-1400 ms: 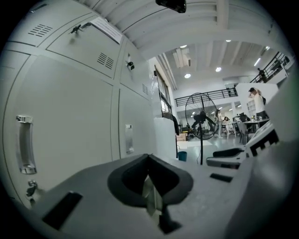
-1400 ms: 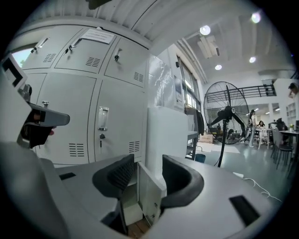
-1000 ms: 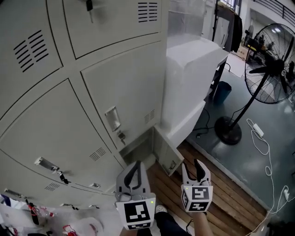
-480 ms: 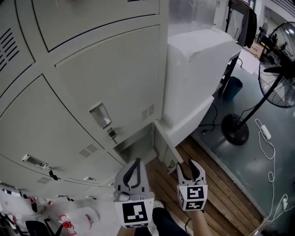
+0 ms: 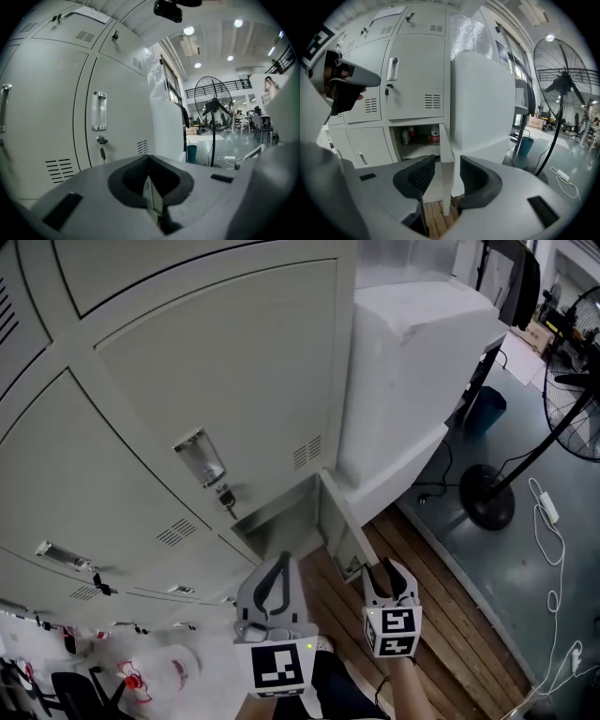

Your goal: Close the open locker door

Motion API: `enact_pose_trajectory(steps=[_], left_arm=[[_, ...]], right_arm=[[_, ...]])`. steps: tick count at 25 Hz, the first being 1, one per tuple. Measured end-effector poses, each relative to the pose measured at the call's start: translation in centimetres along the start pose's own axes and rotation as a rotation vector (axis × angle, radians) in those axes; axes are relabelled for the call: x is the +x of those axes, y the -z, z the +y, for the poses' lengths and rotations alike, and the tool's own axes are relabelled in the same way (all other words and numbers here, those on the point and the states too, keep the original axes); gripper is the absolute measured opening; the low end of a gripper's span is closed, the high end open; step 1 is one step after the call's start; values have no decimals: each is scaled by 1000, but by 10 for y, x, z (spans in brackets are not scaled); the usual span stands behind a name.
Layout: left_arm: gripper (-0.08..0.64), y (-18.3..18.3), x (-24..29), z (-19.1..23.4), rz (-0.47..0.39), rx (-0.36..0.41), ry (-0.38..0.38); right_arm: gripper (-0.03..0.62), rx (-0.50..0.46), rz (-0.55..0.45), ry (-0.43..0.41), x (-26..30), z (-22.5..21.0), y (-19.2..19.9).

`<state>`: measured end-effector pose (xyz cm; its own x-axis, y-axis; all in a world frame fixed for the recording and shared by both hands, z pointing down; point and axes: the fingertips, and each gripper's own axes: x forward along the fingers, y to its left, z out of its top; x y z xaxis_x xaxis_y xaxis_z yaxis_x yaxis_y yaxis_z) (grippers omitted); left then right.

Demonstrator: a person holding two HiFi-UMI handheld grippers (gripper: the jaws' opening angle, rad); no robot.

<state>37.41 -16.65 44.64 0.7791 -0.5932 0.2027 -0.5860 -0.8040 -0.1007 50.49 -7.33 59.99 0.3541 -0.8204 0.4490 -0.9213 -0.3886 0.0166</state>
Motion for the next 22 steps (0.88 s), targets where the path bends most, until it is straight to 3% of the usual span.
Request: enact_pose_trajectory(steps=[6, 14, 18, 22], left_arm=[[2, 7, -2, 8, 12, -10, -16], [2, 9, -11, 27, 12, -22, -51], [2, 14, -19, 42, 9, 41, -63], [2, 12, -28, 60, 7, -45, -116]], right_arm=[[103, -6, 4, 9, 4, 0, 3], [100, -22, 12, -29, 2, 25, 4], [100, -17, 9, -61, 4, 44, 3], [104, -34, 7, -106, 8, 70, 1]])
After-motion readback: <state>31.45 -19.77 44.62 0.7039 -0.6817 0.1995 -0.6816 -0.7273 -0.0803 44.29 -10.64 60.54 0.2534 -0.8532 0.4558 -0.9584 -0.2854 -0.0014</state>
